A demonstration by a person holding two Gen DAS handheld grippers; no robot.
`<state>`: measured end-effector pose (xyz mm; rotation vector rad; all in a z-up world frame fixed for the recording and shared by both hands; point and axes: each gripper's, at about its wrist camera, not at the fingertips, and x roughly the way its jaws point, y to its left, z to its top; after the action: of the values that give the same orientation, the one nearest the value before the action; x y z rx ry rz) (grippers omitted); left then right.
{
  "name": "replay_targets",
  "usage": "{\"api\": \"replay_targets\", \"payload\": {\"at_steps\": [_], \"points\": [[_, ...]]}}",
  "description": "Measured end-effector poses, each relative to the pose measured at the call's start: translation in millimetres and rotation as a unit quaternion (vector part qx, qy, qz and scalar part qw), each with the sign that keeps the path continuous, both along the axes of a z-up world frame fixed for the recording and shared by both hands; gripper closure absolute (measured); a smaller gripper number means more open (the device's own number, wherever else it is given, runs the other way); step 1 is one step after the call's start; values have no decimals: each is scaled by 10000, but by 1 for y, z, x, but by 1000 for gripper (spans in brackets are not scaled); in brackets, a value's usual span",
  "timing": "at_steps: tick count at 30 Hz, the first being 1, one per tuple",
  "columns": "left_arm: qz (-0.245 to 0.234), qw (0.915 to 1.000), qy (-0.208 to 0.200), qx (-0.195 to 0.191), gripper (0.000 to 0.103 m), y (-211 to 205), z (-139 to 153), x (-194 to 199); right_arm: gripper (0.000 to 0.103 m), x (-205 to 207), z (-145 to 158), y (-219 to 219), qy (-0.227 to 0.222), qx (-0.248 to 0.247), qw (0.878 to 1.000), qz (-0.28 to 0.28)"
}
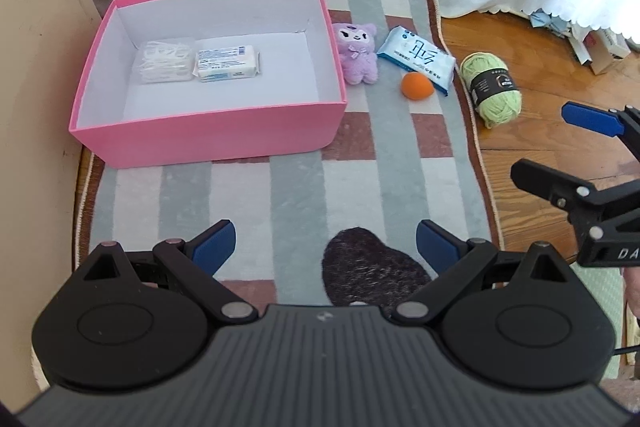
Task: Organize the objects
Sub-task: 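Pull the left tool back and move it toward the green yarn ball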
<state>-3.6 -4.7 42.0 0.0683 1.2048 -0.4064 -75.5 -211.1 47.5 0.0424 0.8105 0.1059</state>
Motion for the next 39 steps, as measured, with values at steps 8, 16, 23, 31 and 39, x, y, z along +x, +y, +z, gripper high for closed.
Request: {"api": "replay_targets", "payload": {"at_steps": [8,16,23,31,39], "points": [[-60,9992,-350,170,5,-9,0,-9,1,-9,-7,-17,-164,-289,9993,-167],[62,9994,-322,-57,5,-25,-10,4,1,-3,-20,-47,313,-349,9971,-591],[-69,9994,-189,-283,5,-52,-20,18,1,-8,-31,-61,316,-288,9974,-573],[-421,9982,-93,-419,5,-90,-33,26,1,-12,-40,-76,36,-267,9973,-684],[-474,9960,-234,-722,5,-119,-36,36,1,-19,-49,-86,-614,-332,9944,-789]]}}
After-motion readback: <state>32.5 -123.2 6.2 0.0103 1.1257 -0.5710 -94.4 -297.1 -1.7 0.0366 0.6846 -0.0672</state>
